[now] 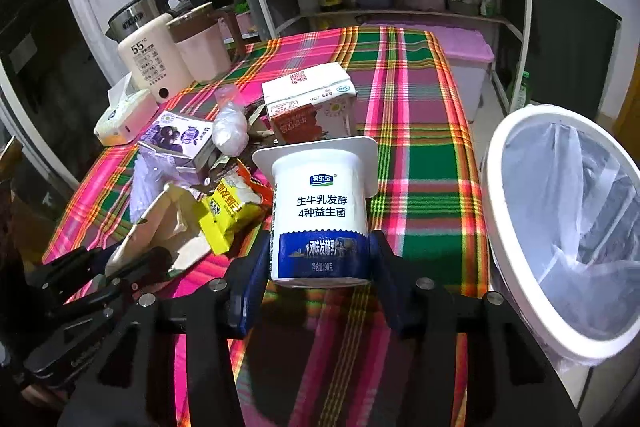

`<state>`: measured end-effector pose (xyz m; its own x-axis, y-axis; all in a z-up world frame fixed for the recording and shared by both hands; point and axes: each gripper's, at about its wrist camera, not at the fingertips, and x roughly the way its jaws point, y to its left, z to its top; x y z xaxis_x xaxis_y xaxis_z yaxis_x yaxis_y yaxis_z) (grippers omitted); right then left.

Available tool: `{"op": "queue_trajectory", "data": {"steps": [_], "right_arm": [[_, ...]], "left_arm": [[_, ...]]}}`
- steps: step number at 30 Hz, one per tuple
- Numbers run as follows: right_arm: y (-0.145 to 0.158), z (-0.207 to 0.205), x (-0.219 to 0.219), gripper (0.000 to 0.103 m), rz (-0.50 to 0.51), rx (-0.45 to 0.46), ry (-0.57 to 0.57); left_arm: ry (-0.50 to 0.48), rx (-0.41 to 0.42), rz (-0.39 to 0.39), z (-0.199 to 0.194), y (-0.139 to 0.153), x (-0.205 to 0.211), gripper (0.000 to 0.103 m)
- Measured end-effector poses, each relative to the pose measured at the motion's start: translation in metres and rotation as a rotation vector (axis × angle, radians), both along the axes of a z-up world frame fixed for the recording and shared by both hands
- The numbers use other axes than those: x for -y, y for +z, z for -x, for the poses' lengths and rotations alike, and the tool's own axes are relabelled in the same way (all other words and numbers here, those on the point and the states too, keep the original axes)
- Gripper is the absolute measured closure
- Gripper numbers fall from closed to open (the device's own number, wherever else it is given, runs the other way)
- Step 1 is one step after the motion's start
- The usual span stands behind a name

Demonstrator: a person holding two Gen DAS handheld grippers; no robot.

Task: Collect trash
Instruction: 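Carry the paper bag and yogurt cup over the trash bin with both tools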

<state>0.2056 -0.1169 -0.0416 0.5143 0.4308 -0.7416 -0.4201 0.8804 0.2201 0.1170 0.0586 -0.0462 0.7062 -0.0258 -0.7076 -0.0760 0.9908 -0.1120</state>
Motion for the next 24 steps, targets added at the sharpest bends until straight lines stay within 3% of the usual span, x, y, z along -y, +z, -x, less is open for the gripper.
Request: {"op": "queue_trajectory", "data": {"steps": [13,24], "right_arm": [[0.014,0.037,0.03,0.054,-0.024,0.033,-0.024],[0.025,0.047,0.073,0.054,-0.018,0.07,-0.097]], "left_arm": [[0.03,0.045,0.02,0.03,0.023,0.003,0.072],[-0.068,0.081,0.024,0.016,0.042,0.042,0.072]]}}
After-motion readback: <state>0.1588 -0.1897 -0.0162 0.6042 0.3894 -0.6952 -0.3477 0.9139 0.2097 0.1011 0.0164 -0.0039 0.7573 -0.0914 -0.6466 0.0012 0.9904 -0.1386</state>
